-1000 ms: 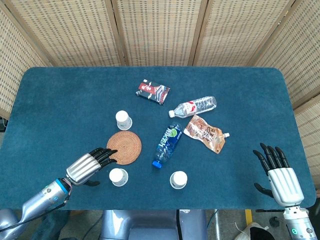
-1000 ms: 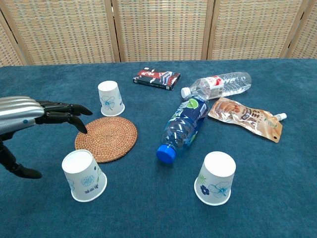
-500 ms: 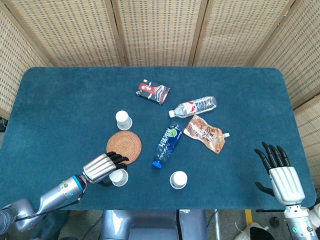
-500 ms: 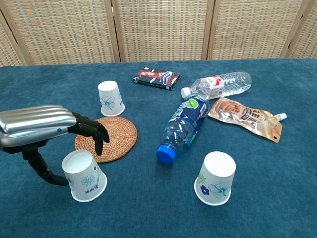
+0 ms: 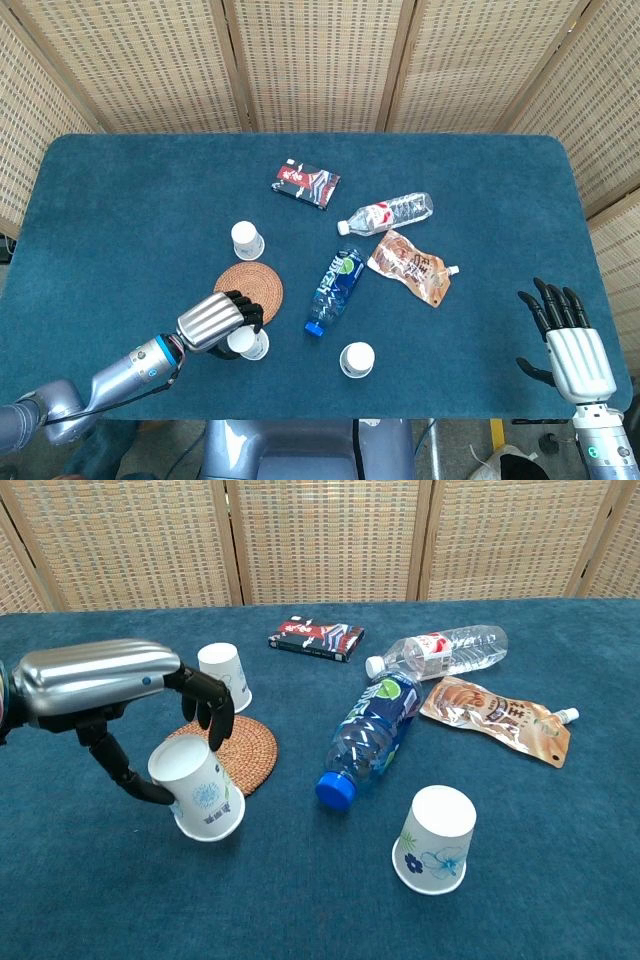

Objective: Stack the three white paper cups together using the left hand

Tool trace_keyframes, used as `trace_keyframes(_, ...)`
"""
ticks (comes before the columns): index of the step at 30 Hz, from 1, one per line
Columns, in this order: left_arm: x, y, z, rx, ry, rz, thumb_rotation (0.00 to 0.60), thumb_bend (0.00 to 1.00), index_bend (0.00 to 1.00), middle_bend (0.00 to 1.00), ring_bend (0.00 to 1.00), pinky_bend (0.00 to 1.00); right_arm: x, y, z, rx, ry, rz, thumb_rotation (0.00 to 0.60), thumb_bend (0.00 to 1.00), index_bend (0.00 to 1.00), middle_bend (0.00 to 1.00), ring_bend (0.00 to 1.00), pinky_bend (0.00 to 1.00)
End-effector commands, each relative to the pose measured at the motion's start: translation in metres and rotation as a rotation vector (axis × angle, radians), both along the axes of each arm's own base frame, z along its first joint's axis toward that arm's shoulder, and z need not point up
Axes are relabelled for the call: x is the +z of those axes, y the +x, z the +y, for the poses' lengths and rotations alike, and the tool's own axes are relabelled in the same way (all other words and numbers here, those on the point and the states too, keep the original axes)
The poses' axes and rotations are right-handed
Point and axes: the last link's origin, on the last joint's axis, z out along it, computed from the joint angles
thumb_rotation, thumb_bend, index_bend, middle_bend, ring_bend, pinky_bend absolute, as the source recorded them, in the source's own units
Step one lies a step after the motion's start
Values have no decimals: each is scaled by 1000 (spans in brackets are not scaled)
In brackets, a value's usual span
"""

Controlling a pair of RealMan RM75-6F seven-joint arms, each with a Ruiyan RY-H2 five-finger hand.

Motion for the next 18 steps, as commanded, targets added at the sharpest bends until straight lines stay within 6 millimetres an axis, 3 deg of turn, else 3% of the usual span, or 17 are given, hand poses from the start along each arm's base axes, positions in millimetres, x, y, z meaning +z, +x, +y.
trace_keyframes(1, 14, 28, 7, -58, 23, -44, 600, 142, 534, 400, 396, 392, 1, -1, -1, -6, -5, -2, 600, 0, 161, 0, 0, 0)
trace_keyframes(6, 18, 76, 15, -167, 33, -55, 600, 134, 536, 400, 396, 392, 2, -2, -3, -13, -6, 2, 600, 0, 161, 0, 0, 0)
trace_keyframes(11, 1, 116, 16, -221, -4, -44, 600, 134, 538, 400, 396, 392, 3, -5, -7, -34, -14, 3, 600, 0, 161, 0, 0, 0)
trace_keyframes(18, -26, 151, 17, -254, -53, -30, 600, 133, 537, 400, 396, 392, 5, -10, -11, -58, -30, 18, 600, 0, 161, 0, 0, 0)
